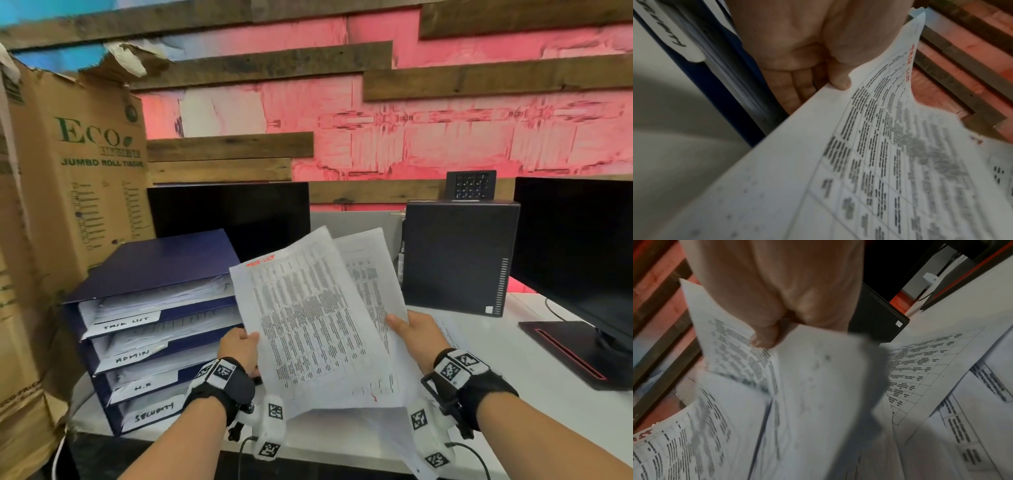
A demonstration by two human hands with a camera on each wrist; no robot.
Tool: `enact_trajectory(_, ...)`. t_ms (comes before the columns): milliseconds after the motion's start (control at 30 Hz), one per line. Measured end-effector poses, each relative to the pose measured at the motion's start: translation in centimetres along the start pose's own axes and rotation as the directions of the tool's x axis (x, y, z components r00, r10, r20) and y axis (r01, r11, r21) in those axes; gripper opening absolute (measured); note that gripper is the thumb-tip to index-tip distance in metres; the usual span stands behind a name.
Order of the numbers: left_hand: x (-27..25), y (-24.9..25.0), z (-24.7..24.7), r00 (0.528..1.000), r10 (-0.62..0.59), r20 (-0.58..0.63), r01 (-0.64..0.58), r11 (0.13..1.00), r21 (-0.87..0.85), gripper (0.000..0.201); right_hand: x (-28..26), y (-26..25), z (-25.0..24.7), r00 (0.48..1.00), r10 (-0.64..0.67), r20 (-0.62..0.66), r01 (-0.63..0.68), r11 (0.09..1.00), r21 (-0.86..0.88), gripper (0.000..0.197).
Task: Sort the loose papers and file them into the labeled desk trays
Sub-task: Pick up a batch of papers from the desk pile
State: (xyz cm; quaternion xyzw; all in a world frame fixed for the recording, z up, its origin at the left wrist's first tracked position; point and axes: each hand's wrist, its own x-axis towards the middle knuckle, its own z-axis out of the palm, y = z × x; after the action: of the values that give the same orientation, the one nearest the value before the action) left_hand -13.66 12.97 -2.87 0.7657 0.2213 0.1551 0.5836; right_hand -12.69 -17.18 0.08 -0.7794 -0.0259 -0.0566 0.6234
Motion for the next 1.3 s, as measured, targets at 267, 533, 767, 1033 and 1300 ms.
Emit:
enact_trajectory(267, 0.7, -1.2, -3.7, 0.993, 0.084, -0.077, -0.070, 0.984, 0.165, 0.024, 0.5, -0.5, 0.5, 0.990, -0.044, -0.137, 0.028, 0.993, -0.118, 0.026)
enact_trajectory(533, -2.1, -0.1, -9.3, 0.990, -0.014, -0.139, 0.038, 0.985, 0.171, 0.032, 0.0, -2.4, 4.6, 0.986, -0.103, -0.131, 0.086, 0.988, -0.130, 0.029)
enact_trajectory(767, -2.3, -1.2, -15.4, 0.986, 0.056, -0.158, 0.016, 0.908, 0.418, 0.031, -0.4, -4.0, 8.1, 0.984, -0.138, -0.108, 0.121, 0.981, -0.151, 0.026)
enact_trajectory(1033, -4.2, -1.6, -20.2, 0.972, -0.097, -0.216, 0.147, 0.962, 0.229, 0.039, -1.6, -5.0, 10.5, 0.985, -0.156, -0.075, 0.136, 0.965, -0.223, 0.028)
enact_trajectory(1300, -4.4, 1.5, -21.2, 0.949, -0.037, -0.312, 0.165, 0.904, 0.395, 0.033, -2.4, -5.8, 10.7, 0.982, -0.170, -0.078, 0.150, 0.965, -0.216, 0.027)
